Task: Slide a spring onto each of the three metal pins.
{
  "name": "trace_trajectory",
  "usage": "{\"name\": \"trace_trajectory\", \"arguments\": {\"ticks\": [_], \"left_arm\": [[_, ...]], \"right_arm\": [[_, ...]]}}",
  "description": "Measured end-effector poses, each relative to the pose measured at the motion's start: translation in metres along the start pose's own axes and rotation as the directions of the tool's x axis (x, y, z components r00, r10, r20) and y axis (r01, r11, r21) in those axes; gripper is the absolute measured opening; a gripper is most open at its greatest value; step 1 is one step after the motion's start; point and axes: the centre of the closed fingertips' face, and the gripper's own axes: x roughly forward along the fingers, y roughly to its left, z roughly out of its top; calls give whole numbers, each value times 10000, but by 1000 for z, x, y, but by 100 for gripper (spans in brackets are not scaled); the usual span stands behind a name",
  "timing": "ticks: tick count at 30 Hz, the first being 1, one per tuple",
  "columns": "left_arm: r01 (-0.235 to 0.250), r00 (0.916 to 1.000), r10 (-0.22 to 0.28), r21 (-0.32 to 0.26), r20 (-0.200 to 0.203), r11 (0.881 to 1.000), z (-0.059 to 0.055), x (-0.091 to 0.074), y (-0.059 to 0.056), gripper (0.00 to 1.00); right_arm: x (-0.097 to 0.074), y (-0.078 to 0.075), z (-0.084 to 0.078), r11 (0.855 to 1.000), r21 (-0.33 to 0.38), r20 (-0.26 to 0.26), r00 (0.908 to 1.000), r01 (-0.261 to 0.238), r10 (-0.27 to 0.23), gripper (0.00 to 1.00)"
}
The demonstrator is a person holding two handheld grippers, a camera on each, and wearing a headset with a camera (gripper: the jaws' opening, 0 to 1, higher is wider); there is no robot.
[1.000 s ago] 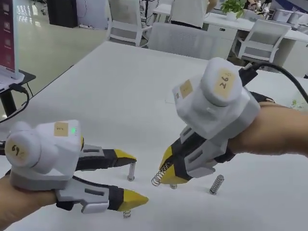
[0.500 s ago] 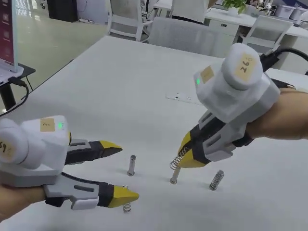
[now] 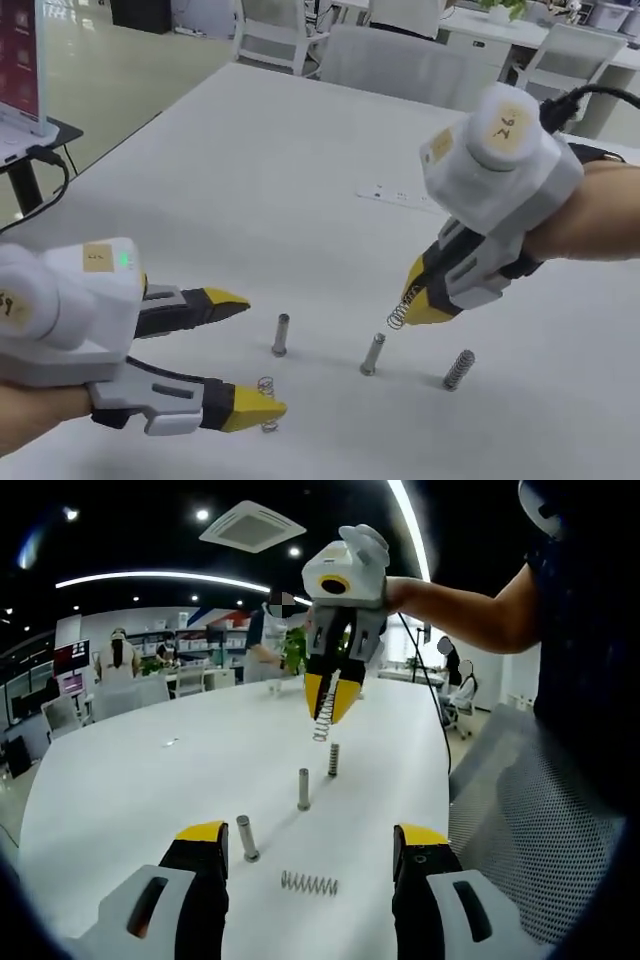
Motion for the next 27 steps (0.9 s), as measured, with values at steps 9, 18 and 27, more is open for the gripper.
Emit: {"name": "trace_trajectory", "arguments": {"ticks": [9, 18, 27], "left_arm": [[-32, 10000, 32, -14, -49, 10000, -2, -2, -1, 63], [-26, 10000, 25, -64, -78, 10000, -4, -3, -1, 62], [42, 10000, -42, -132, -68, 9999, -5, -2, 0, 62]], "right_arm": [[22, -9, -6, 9996, -275, -655, 9978, -108, 90, 8], [32, -8, -9, 9992, -231, -881, 9957, -323, 301, 8], [39, -7, -11, 9986, -196, -1025, 9937, -485, 463, 8]]}}
